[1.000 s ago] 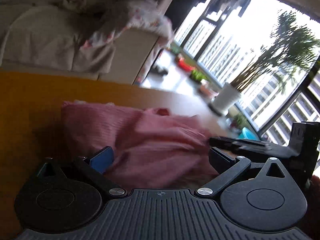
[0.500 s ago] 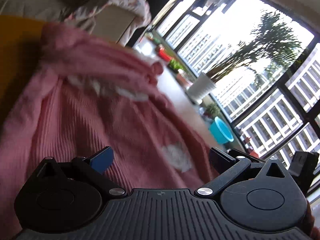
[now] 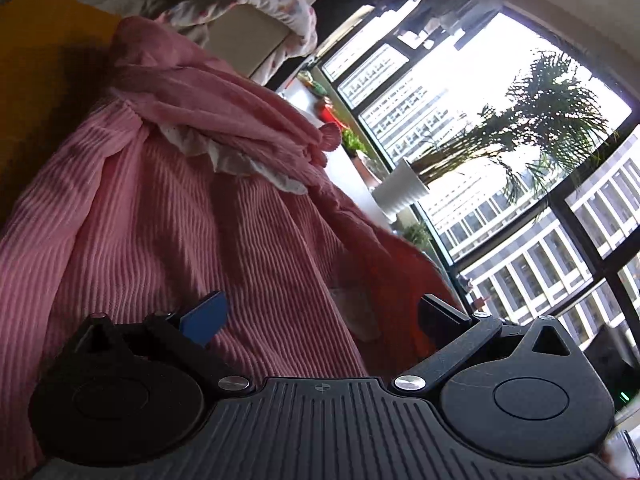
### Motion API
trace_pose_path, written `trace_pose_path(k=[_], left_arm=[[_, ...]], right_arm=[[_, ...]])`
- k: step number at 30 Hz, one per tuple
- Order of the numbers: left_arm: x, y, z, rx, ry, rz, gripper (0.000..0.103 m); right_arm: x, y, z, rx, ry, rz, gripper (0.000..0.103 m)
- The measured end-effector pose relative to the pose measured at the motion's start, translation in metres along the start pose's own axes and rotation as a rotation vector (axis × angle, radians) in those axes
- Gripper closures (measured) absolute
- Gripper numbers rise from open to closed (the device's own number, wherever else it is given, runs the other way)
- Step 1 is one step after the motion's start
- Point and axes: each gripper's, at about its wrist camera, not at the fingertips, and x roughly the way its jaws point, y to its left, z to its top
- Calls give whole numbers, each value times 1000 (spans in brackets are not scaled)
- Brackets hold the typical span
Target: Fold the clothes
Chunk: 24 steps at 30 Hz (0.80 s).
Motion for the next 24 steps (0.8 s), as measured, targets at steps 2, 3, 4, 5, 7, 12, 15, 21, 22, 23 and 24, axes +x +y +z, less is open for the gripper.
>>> trace_pose_path(k=[2, 3, 4, 5, 7, 12, 15, 21, 22, 23, 24], left_arm=[[0, 1, -1, 1, -4, 0, 0], [0, 1, -1, 3, -5, 0, 0], [0, 0, -1, 6, -6, 0, 0], [-1, 0, -2, 11, -7, 0, 0], [-2, 1, -2, 15, -6, -2, 0], [-17, -2, 1, 9, 5, 16, 0], [-46, -10, 2, 81, -29, 19, 0], [-105, -6, -8, 206, -130, 236, 0], [-109, -1, -11, 195, -121, 261, 0], [-112, 3, -14, 185, -111, 280, 0], [-114, 7, -17, 178, -101, 298, 0]], right_arm=[[6, 22, 5, -143, 62, 40, 99], [11, 32, 2, -200, 99, 51, 99], [12, 38, 1, -246, 112, 47, 99], [13, 44, -1, -291, 125, 42, 98], [12, 48, 1, -317, 147, 65, 93], [-10, 36, 10, -218, 132, 150, 65], [-26, 28, 13, -165, 98, 173, 65], [-29, 19, 12, -96, 48, 142, 65], [-27, 19, 11, -94, 56, 148, 65], [-25, 19, 9, -93, 63, 154, 65], [-23, 20, 8, -92, 71, 159, 65]])
